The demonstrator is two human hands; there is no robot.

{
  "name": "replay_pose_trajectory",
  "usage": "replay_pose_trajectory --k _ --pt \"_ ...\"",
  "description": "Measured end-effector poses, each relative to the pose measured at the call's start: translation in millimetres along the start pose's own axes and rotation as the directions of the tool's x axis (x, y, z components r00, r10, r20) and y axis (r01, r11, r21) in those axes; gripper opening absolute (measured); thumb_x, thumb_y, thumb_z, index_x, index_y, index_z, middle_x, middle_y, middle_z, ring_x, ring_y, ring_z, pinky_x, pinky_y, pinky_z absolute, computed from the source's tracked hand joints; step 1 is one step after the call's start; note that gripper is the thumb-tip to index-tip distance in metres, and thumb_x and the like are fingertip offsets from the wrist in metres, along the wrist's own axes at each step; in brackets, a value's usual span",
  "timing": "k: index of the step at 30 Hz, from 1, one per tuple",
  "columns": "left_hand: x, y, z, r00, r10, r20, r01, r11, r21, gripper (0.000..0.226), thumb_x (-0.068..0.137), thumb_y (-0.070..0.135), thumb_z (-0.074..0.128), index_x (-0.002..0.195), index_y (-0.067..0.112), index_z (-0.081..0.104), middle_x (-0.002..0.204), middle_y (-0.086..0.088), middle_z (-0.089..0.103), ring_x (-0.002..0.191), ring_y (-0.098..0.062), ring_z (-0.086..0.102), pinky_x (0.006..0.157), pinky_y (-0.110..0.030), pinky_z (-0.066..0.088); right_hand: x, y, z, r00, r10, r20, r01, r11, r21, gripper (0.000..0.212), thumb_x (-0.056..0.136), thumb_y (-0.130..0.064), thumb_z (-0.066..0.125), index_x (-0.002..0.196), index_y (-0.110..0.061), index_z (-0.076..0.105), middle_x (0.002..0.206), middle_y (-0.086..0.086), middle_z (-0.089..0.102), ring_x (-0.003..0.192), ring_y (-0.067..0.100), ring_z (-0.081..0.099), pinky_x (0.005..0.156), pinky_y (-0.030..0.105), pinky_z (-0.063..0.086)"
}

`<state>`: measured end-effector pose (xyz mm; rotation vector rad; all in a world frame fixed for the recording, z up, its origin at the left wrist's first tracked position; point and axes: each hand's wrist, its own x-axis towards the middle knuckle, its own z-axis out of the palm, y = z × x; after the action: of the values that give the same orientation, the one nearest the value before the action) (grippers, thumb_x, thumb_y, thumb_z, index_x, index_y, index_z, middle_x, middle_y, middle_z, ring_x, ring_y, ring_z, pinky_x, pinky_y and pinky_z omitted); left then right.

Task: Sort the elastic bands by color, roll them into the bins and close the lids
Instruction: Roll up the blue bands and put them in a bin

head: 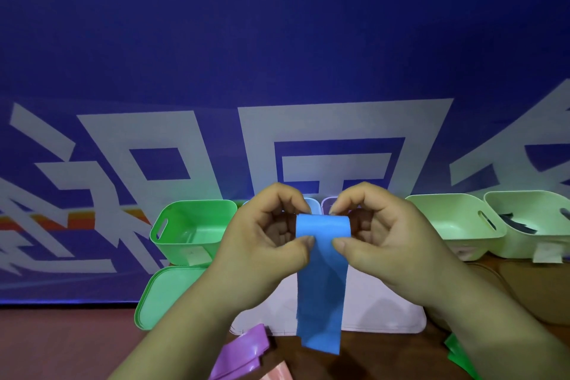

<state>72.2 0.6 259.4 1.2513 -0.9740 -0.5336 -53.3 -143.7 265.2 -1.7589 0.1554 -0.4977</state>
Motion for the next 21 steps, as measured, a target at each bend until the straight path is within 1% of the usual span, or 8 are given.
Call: replay_pose_trajectory --k 3,6,9,12,14,16,18,21 --pt "0.8 -0.1 0.0 1.000 -0.027 -0.013 0.027 0.999 -0.019 0.024 0.071 -0.008 0.062 0.088 0.010 0.058 0.079 -0.004 0.057 0.065 -0.020 0.052 0.054 -0.028 0.044 -2.7 -0.7 -0.7 0.997 -0.068 -0.022 0.066 0.995 -0.079 0.029 0.071 -0.008 0.071 0.090 -0.029 0.063 0.083 0.014 0.062 0.074 0.038 0.057 0.063 0.043 0.051" --pt "1.2 -0.2 0.4 0.999 -0.046 -0.025 0.045 0.998 -0.034 0.022 0.071 -0.006 0.063 0.086 0.010 0.060 0.078 -0.006 0.058 0.066 -0.021 0.053 0.055 -0.027 0.046 -3.6 -1.4 -1.5 0.991 -0.134 -0.021 0.129 0.979 -0.156 0.031 0.071 -0.007 0.071 0.091 -0.028 0.062 0.085 0.011 0.062 0.071 0.026 0.061 0.066 0.032 0.054" --pt "1.7 0.3 1.9 0.997 -0.063 -0.051 0.061 0.997 -0.050 0.020 0.071 -0.006 0.063 0.086 0.008 0.060 0.075 -0.006 0.058 0.063 -0.017 0.052 0.053 -0.021 0.046 -2.4 1.3 -1.8 0.987 -0.160 -0.030 0.152 0.971 -0.182 0.030 0.070 -0.009 0.072 0.092 -0.027 0.062 0.087 0.005 0.061 0.071 0.022 0.061 0.067 0.026 0.052" --pt "2.1 0.7 3.4 0.996 -0.071 -0.054 0.068 0.996 -0.053 0.020 0.070 -0.004 0.062 0.085 0.008 0.060 0.073 -0.003 0.059 0.061 -0.014 0.052 0.052 -0.020 0.046 -2.4 1.9 -1.4 0.983 -0.178 -0.042 0.167 0.968 -0.186 0.026 0.069 -0.018 0.070 0.092 -0.027 0.063 0.089 0.001 0.061 0.072 0.023 0.061 0.067 0.028 0.052" --pt "1.9 1.7 3.8 0.996 -0.072 -0.044 0.069 0.996 -0.057 0.019 0.071 -0.004 0.062 0.087 0.007 0.060 0.073 -0.002 0.059 0.062 -0.014 0.052 0.052 -0.020 0.045 -2.7 1.4 -1.1 0.984 -0.168 -0.054 0.157 0.974 -0.163 0.025 0.068 -0.020 0.070 0.090 -0.028 0.063 0.088 0.009 0.061 0.070 0.022 0.060 0.065 0.032 0.053" --pt "1.0 2.3 3.6 0.998 -0.062 -0.034 0.060 0.997 -0.048 0.021 0.072 -0.004 0.062 0.088 0.008 0.060 0.075 0.001 0.061 0.064 -0.013 0.053 0.054 -0.020 0.046 -2.4 1.5 -0.7 0.986 -0.153 -0.062 0.144 0.981 -0.132 0.024 0.067 -0.022 0.070 0.089 -0.029 0.063 0.086 0.015 0.060 0.070 0.028 0.058 0.063 0.038 0.053" --pt "0.0 0.5 2.3 0.999 -0.035 -0.022 0.035 0.999 -0.016 0.025 0.073 -0.003 0.064 0.091 0.014 0.062 0.080 0.001 0.063 0.070 -0.016 0.055 0.058 -0.025 0.047 -1.3 2.1 -0.5 0.990 -0.128 -0.066 0.123 0.990 -0.075 0.024 0.065 -0.022 0.071 0.088 -0.029 0.064 0.083 0.016 0.059 0.069 0.034 0.055 0.059 0.039 0.050" --pt "-1.2 -3.5 -0.1 1.000 -0.003 -0.001 0.003 0.999 0.042 0.030 0.073 0.003 0.070 0.096 0.020 0.062 0.092 -0.009 0.061 0.074 -0.034 0.053 0.062 -0.045 0.046 1.1 2.0 -2.6 0.996 -0.059 -0.068 0.062 0.998 0.033 0.023 0.067 -0.014 0.072 0.086 -0.024 0.064 0.080 0.013 0.058 0.064 0.028 0.051 0.054 0.031 0.047"
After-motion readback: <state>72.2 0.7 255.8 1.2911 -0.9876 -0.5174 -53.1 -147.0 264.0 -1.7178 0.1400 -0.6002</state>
